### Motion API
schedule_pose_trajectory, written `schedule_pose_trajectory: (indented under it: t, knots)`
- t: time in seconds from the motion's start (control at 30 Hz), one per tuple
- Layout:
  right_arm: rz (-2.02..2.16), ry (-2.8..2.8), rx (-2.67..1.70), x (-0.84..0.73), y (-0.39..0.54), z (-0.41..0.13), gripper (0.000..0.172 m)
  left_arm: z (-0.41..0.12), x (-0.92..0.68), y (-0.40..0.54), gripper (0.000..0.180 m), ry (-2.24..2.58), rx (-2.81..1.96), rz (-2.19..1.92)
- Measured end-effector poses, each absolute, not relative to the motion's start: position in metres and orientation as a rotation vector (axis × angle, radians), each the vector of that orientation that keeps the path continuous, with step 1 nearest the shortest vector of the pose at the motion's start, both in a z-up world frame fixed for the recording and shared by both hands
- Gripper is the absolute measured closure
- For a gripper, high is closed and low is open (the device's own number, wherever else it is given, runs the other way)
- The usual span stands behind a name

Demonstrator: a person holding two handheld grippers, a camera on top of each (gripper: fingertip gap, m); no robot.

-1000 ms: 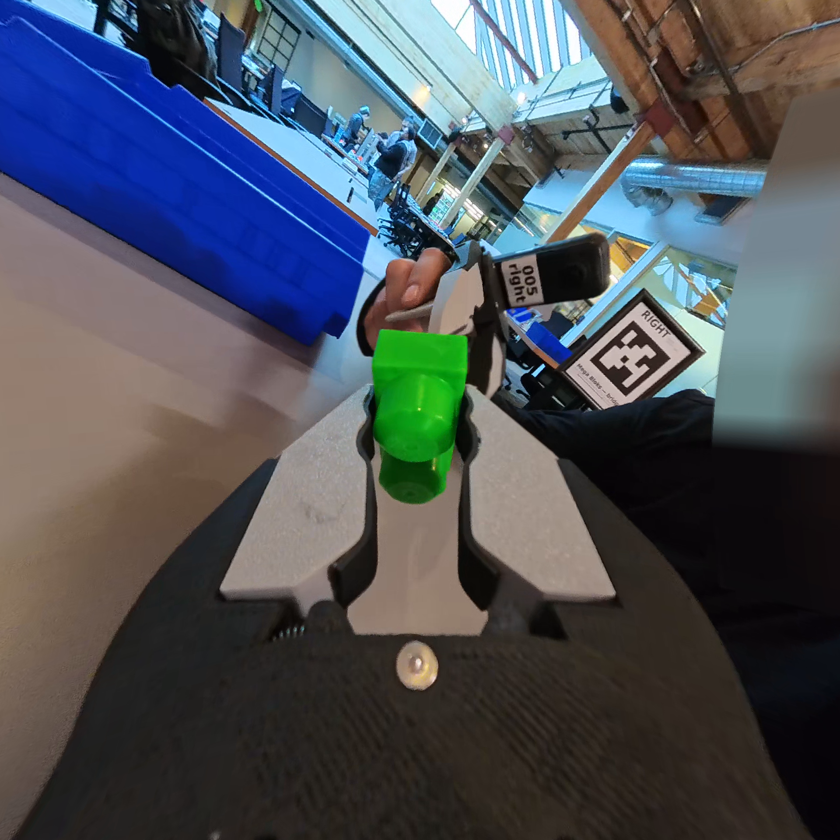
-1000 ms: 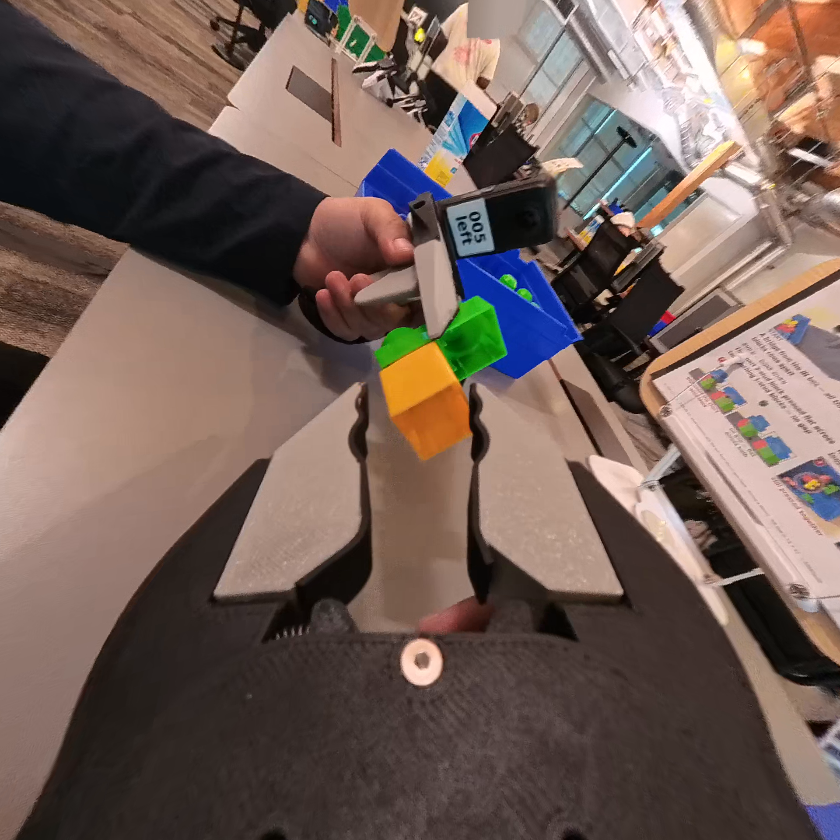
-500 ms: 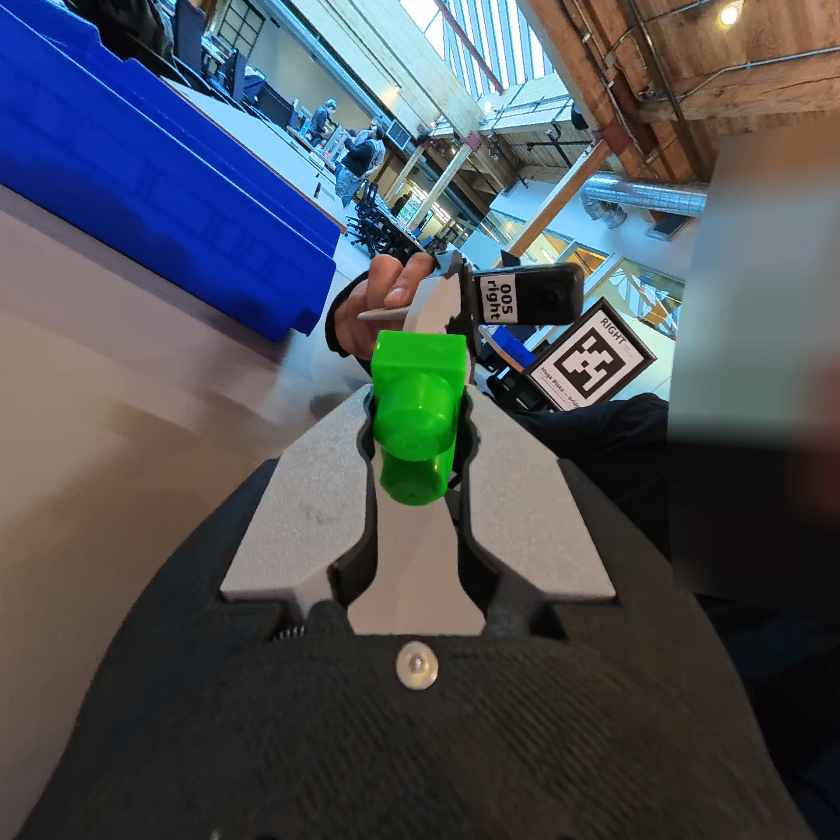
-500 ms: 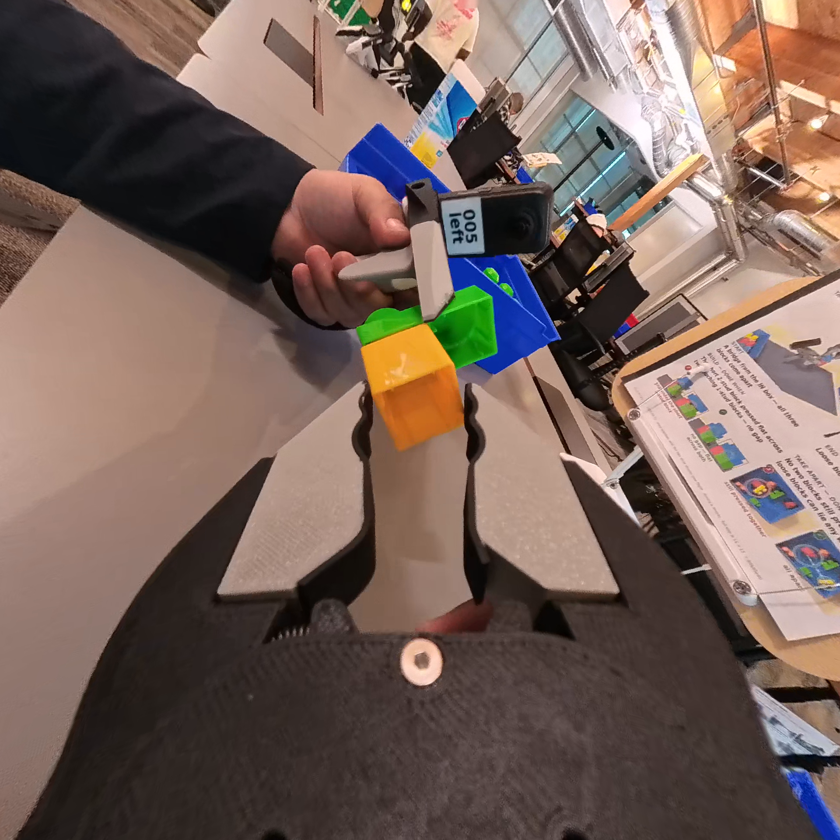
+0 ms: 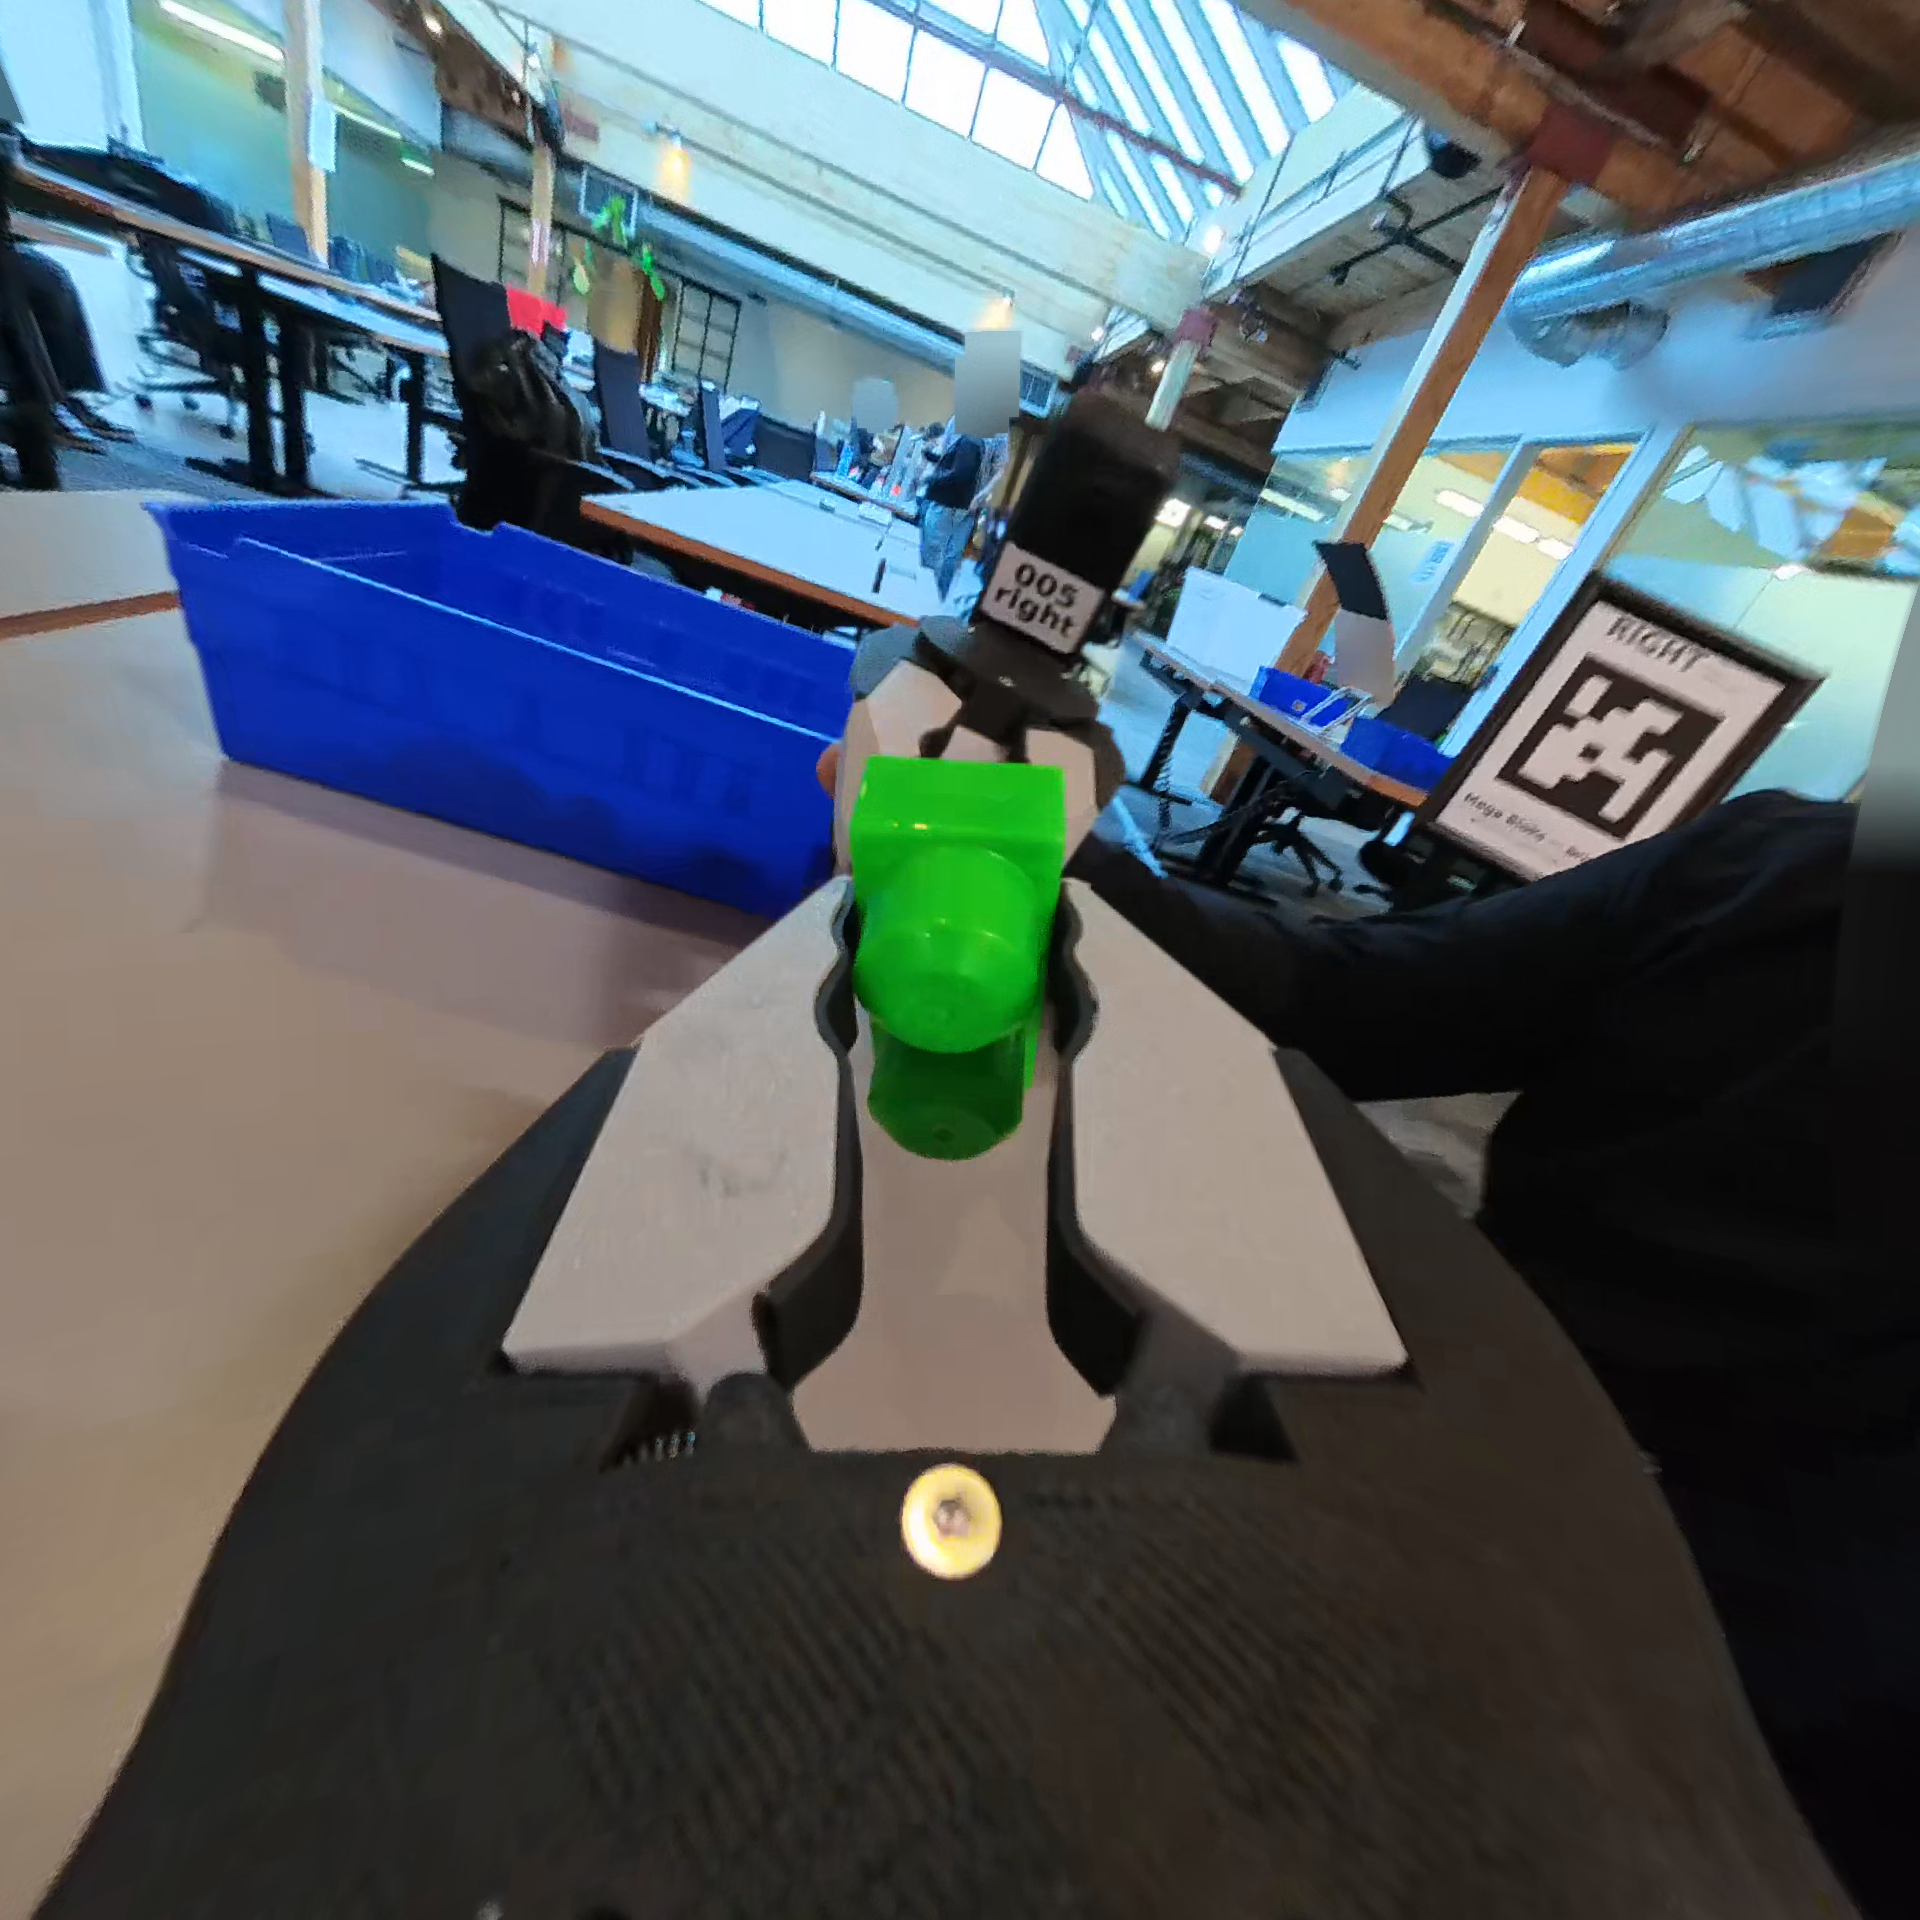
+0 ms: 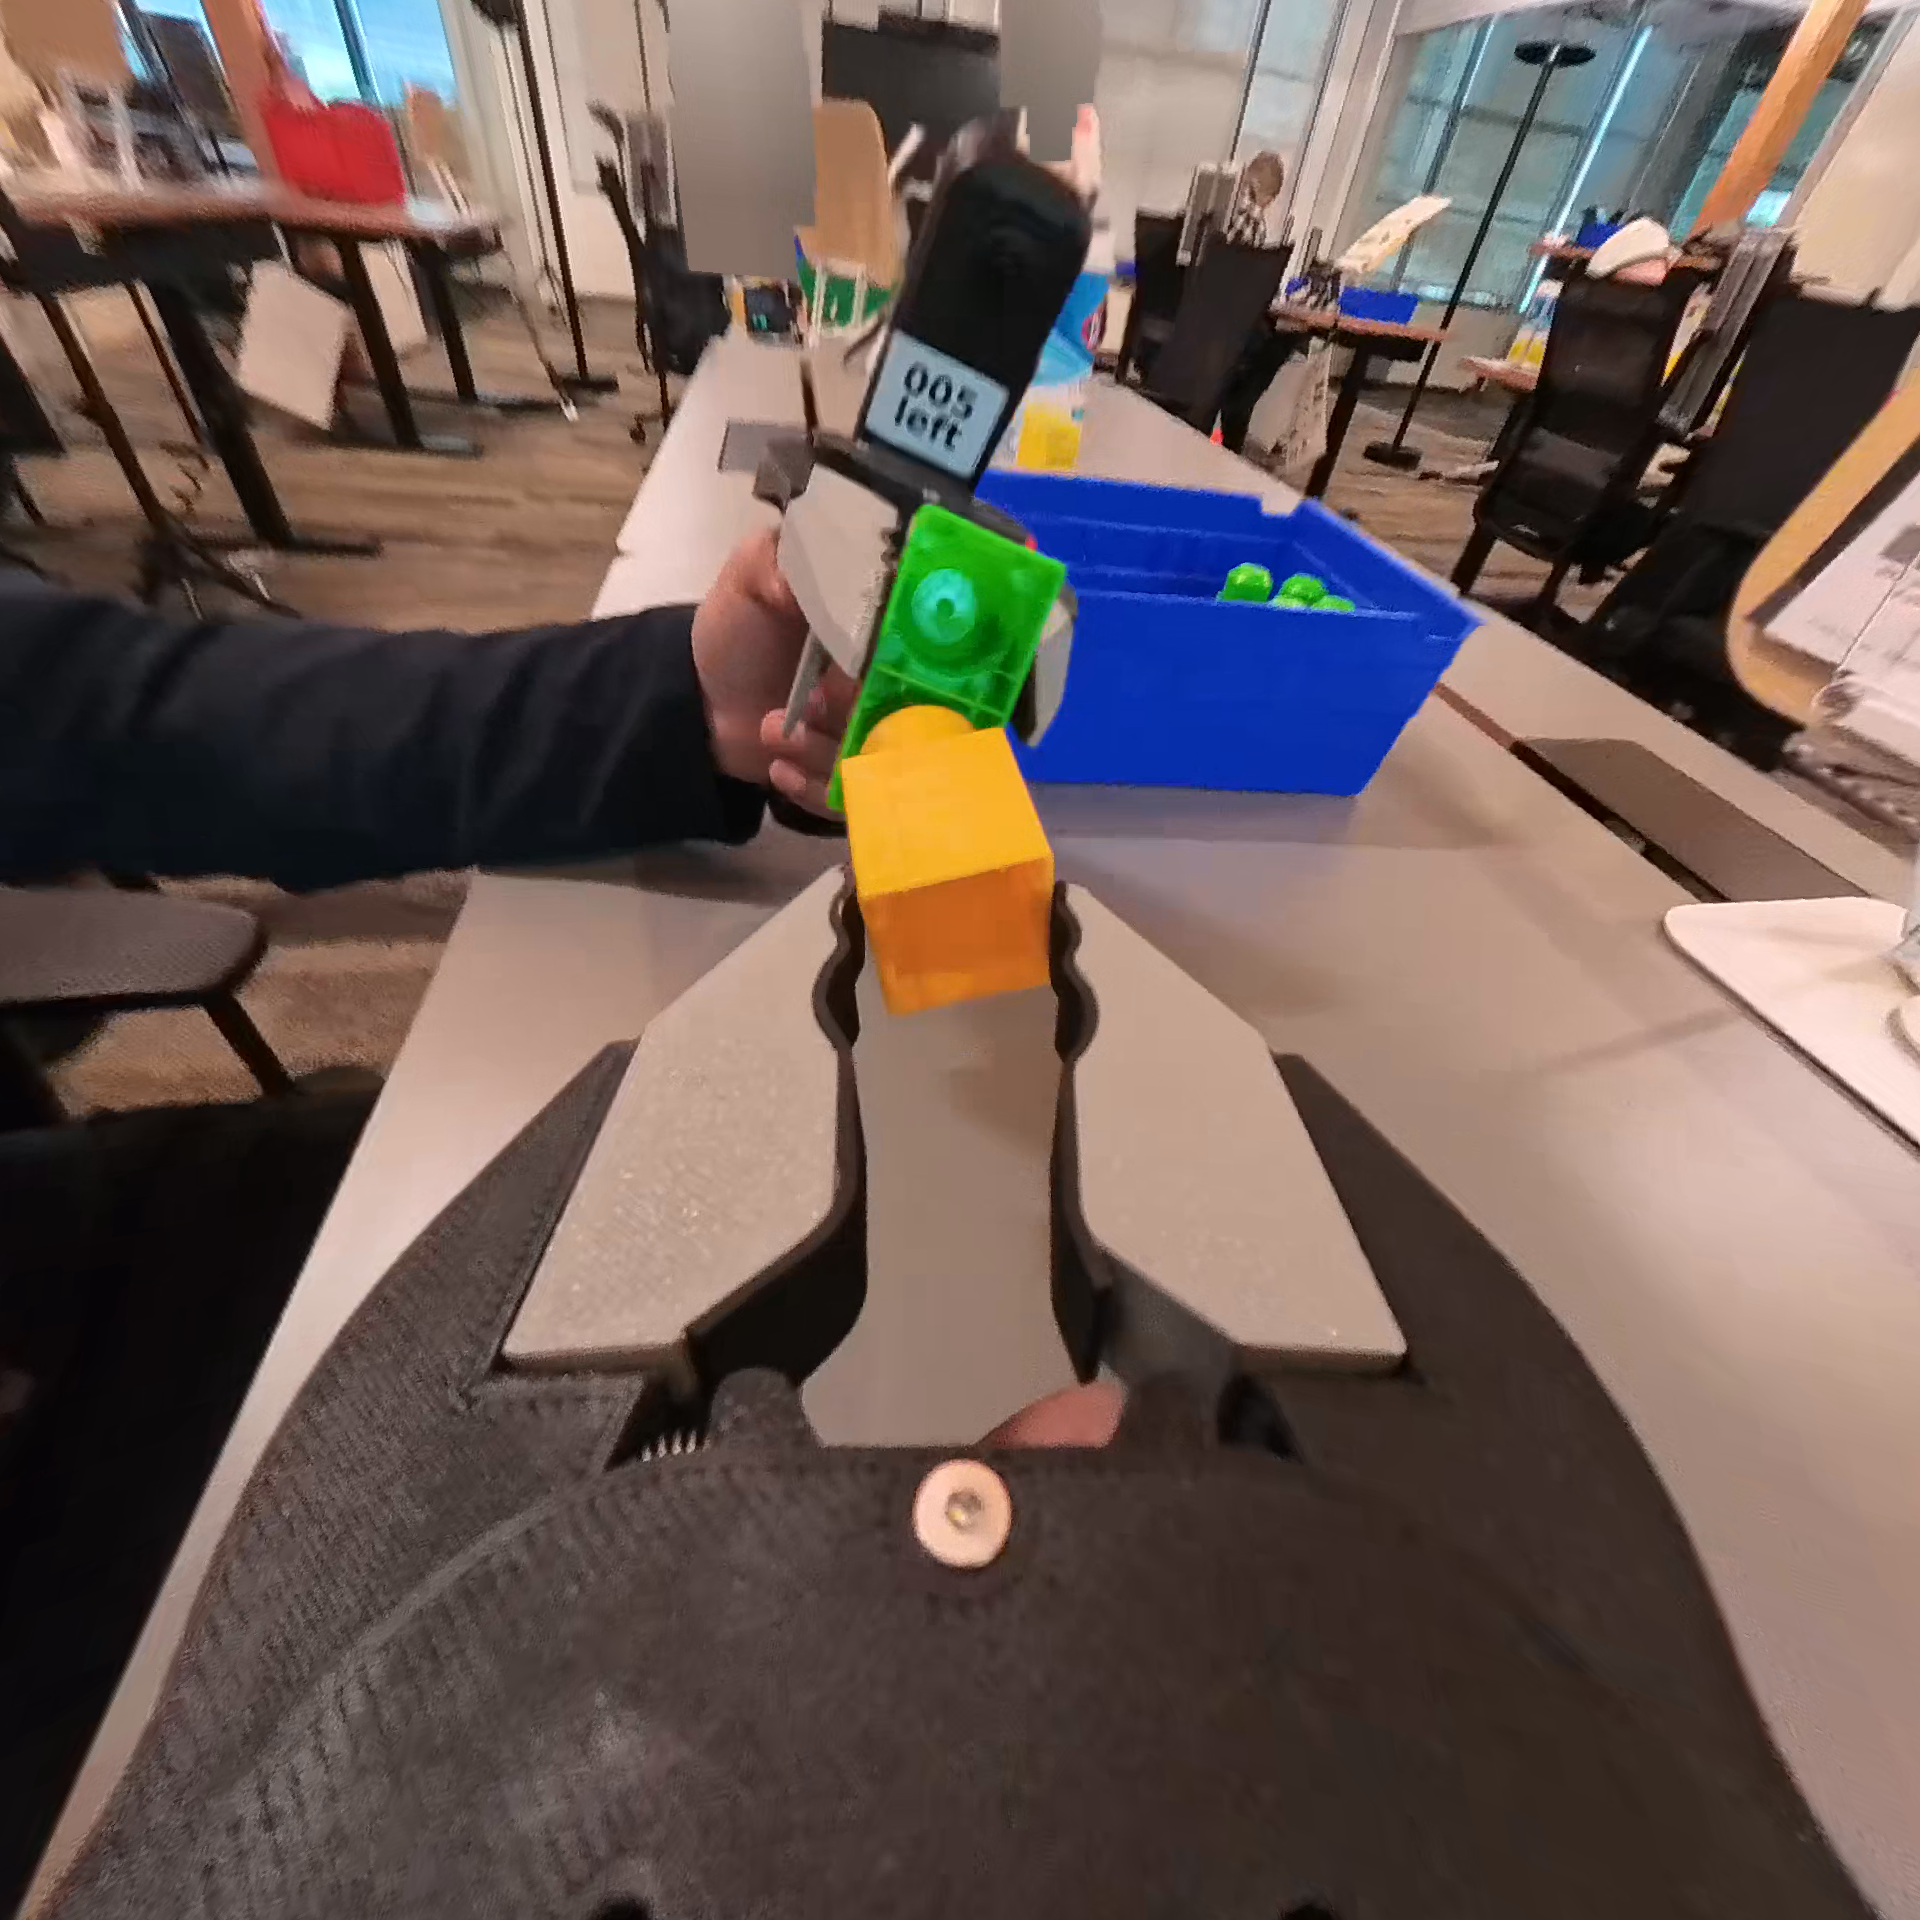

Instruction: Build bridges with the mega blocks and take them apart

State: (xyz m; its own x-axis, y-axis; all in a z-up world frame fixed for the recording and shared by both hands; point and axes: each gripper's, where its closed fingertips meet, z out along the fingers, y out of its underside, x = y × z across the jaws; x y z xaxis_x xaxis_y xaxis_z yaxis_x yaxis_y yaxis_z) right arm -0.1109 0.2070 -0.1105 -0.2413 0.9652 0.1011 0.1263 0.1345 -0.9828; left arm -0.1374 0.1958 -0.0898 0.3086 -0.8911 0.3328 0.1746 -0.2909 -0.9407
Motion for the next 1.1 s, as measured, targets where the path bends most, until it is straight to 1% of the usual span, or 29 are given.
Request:
schedule_pose_trajectory:
  t: [0.1, 0.17, 0.33, 0.43, 0.63, 0.8, 0.97, 1.1]
  knots:
    - [1.237, -1.434, -1.020, -0.102, 0.212, -0.086, 0.139, -0.094, -0.148, 0.207, 0.147, 0.617, -1.527, -1.201]
    - [1.160, -1.327, -0.982, -0.095, 0.224, -0.068, 0.138, -0.099, -0.149, 0.213, 0.147, 0.594, -1.558, -1.174]
    - [0.726, -0.923, -0.906, -0.041, 0.278, -0.016, 0.138, -0.121, -0.145, 0.228, 0.147, 0.579, -1.662, -1.045]
    - [0.448, -0.707, -0.974, 0.002, 0.318, -0.005, 0.138, -0.128, -0.139, 0.230, 0.147, 0.594, -1.693, -1.034]
    - [0.229, -0.575, -1.124, 0.036, 0.358, -0.015, 0.138, -0.131, -0.139, 0.232, 0.147, 0.572, -1.705, -1.046]
    - [0.138, -0.538, -1.355, 0.055, 0.397, -0.049, 0.138, -0.129, -0.144, 0.235, 0.147, 0.525, -1.698, -1.077]
    - [0.147, -0.521, -1.563, 0.069, 0.423, -0.085, 0.137, -0.129, -0.143, 0.234, 0.146, 0.524, -1.702, -1.088]
    - [0.133, -0.519, -1.563, 0.070, 0.424, -0.087, 0.140, -0.129, -0.142, 0.234, 0.147, 0.528, -1.701, -1.091]
